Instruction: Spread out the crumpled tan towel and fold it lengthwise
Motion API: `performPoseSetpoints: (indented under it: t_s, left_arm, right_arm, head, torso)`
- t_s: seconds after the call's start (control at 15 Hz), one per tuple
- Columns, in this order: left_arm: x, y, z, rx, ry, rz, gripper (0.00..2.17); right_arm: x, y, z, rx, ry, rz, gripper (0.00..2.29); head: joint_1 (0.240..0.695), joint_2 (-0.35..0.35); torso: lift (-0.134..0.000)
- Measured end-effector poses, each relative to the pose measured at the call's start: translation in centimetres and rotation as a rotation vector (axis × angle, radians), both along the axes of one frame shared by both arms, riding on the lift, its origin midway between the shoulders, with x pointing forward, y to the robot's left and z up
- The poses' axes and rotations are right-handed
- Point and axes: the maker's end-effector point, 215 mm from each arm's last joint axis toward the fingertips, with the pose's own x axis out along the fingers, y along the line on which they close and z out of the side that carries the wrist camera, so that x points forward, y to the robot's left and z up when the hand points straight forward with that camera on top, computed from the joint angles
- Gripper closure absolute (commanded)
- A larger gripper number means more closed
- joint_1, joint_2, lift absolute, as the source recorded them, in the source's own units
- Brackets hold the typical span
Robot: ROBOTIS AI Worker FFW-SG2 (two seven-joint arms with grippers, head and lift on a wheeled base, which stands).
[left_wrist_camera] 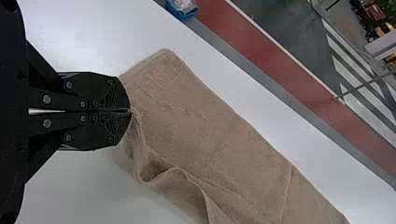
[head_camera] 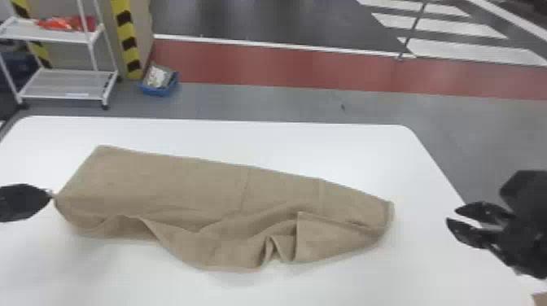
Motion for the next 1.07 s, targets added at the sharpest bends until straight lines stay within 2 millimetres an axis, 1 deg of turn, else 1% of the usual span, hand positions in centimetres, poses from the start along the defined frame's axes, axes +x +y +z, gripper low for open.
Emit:
performPoseSetpoints:
  t_s: [0.07, 0.13, 0.2, 0.33, 0.47, 0.53, 0.67, 0.73, 0.8, 1.07]
  left_arm:
    - [-0.1, -0.1, -0.2, -0.003, 0.004, -0.003, 1.41]
    - [-0.2, -0.3, -0.4, -0.006, 0.007, -0.005, 1.41]
    - [-0.3, -0.5, -0.5, -0.009, 0.009, -0.006, 1.41]
    - [-0.5, -0.6, -0.5, -0.011, 0.011, -0.007, 1.41]
    - [-0.6, -0.4, -0.4, -0.010, 0.011, -0.005, 1.41]
    - [-0.7, -0.3, -0.4, -0.011, 0.009, -0.002, 1.41]
    - [-0.9, 0.0, -0.6, -0.014, 0.012, 0.006, 1.41]
    - [-1.1, 0.1, -0.7, -0.015, 0.013, 0.008, 1.41]
    - [-1.2, 0.3, -0.8, -0.016, 0.015, 0.011, 1.41]
    - [-1.4, 0.5, -0.8, -0.019, 0.015, 0.016, 1.41]
  right_arm:
    - [1.6, 2.2, -0.1, 0.072, -0.005, -0.004, 0.32]
    - [3.2, 4.8, -0.2, 0.143, -0.002, -0.003, 0.25]
    - [4.5, 7.4, -0.5, 0.185, 0.009, 0.019, 0.22]
    - [6.8, 13.1, -1.2, 0.202, 0.042, 0.106, 0.21]
    - [8.5, 17.3, -1.8, 0.152, 0.089, 0.216, 0.21]
    - [9.3, 18.5, -1.9, 0.094, 0.110, 0.274, 0.21]
    - [9.9, 20.1, -2.1, -0.003, 0.164, 0.381, 0.22]
    - [10.0, 20.7, -2.3, -0.040, 0.192, 0.433, 0.22]
    - [10.6, 21.0, -2.4, -0.102, 0.198, 0.489, 0.22]
    - [10.7, 23.2, -5.3, -0.370, 0.244, 0.763, 0.22]
  head:
    - [0.695, -0.116]
    - [0.695, -0.066]
    - [0.695, -0.035]
    - [0.695, 0.022]
    - [0.695, 0.077]
    - [0.695, 0.108]
    - [0.695, 0.126]
    - [0.695, 0.136]
    - [0.695, 0.141]
    - [0.695, 0.171]
  torso:
    - [-0.124]
    - [-0.124]
    - [-0.124]
    - [-0.124]
    - [-0.124]
    - [-0.124]
    - [-0.124]
    - [-0.124]
    - [-0.124]
    - [-0.124]
